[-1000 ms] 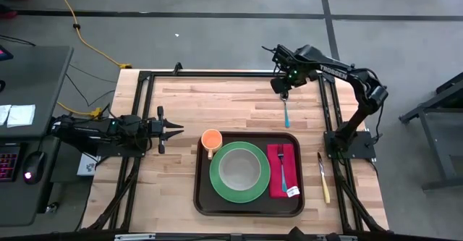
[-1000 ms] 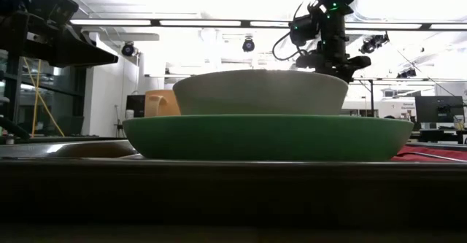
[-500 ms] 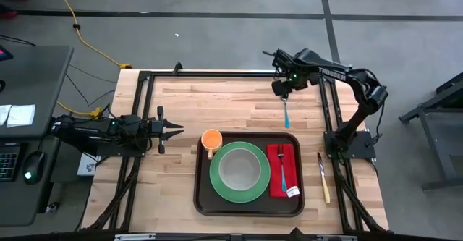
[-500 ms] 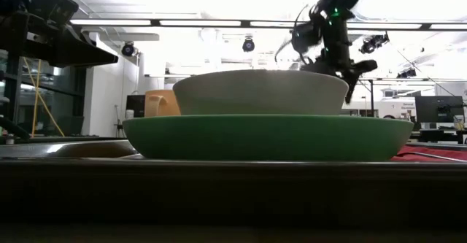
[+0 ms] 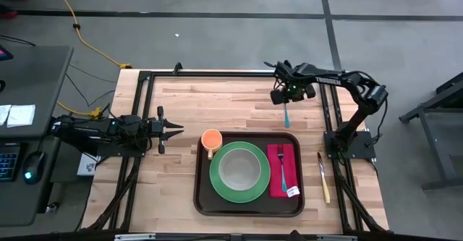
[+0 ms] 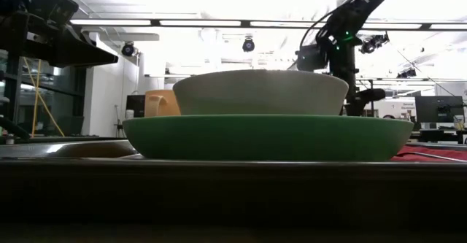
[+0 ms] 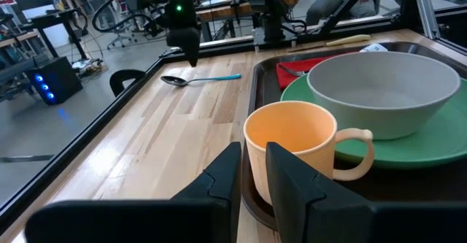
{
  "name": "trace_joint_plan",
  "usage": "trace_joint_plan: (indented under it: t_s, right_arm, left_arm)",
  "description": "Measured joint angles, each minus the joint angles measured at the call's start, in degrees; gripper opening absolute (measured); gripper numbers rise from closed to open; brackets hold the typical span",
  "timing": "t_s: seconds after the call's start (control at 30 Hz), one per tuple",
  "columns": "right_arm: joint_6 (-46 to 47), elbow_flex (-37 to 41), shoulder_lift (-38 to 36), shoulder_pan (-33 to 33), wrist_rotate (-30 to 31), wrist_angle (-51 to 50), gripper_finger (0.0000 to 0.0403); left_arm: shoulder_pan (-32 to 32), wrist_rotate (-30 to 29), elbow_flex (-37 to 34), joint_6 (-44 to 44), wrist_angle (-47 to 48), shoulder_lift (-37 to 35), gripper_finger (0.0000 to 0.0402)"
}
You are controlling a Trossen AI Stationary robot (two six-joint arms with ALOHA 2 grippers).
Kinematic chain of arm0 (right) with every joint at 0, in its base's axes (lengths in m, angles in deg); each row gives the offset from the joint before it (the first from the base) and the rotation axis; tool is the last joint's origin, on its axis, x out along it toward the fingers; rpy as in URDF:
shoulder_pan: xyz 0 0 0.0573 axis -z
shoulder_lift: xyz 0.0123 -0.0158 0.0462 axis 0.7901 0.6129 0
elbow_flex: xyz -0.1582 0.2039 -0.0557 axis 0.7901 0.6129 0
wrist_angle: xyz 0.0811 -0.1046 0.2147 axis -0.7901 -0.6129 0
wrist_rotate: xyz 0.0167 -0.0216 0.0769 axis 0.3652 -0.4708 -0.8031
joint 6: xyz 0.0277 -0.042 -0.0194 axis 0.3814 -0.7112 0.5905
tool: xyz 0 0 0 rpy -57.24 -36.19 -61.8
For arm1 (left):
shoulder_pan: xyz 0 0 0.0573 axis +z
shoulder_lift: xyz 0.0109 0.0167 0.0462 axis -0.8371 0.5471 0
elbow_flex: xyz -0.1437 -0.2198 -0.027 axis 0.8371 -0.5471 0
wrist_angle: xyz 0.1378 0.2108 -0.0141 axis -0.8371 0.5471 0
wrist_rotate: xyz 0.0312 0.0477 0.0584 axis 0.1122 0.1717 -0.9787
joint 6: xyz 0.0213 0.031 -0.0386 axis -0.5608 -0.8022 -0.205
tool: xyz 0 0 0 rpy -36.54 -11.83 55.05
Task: Set up tray
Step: Put the blue spoon on top of the red table napkin
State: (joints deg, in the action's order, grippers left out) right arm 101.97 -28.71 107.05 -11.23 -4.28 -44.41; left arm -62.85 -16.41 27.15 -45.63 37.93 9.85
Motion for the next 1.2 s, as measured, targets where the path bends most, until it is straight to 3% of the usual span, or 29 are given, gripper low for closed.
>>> trace_joint_plan:
  t_s: [0.53,1.2]
  right_arm:
    - [1.3,3.1,0.0,-0.2,-2.6,8.9,0.0129]
    - [1.6,3.1,0.0,1.5,-3.6,9.5,0.0130]
  left_arm:
    - [0.0,0.0,0.0,0.0,0.0,0.0,0.0097]
    - [0.0,0.0,0.0,-1.8,0.0,0.0,0.0097]
